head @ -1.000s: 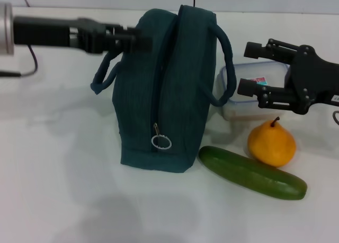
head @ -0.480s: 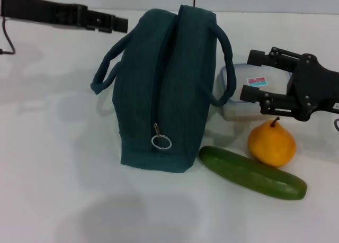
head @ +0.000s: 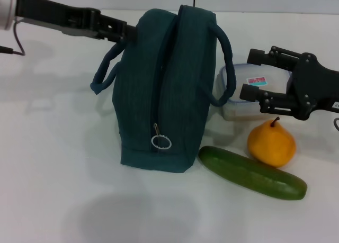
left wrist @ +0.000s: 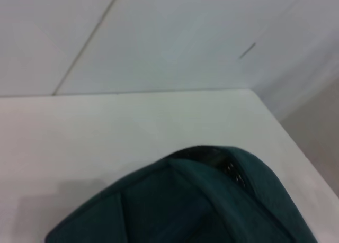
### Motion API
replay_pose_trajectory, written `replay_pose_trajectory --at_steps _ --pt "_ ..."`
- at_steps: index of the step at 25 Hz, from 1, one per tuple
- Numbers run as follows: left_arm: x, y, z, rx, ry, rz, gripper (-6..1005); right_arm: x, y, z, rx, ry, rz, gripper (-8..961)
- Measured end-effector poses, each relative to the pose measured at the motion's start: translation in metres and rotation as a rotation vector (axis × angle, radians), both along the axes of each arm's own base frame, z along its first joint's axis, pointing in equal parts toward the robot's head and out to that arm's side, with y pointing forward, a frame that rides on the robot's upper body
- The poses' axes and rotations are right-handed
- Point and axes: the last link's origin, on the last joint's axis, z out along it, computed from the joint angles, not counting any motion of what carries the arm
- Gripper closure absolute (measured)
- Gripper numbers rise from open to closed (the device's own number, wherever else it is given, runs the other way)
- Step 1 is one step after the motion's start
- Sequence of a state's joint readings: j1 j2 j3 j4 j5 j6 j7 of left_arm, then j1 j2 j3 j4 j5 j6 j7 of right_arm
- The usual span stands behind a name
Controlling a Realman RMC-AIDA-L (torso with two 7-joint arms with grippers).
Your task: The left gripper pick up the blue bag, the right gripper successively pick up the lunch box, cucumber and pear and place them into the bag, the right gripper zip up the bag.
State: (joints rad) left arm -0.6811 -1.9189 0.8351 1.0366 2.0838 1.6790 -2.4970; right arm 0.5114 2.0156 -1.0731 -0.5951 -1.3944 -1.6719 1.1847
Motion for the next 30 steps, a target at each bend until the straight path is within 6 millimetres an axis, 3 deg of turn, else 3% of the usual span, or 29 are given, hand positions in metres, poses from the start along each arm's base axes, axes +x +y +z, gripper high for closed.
replay_pose_trajectory --at_steps 10,30 --pt "0.002 0.001 -0.011 -0.051 0.076 0.01 404 0.0 0.0 0.0 0.002 0.0 -0.002 171" --pt "0.0 0.004 -0.013 -0.059 0.108 0.082 450 0.004 -0.002 -0.002 -0.007 0.003 -0.019 172"
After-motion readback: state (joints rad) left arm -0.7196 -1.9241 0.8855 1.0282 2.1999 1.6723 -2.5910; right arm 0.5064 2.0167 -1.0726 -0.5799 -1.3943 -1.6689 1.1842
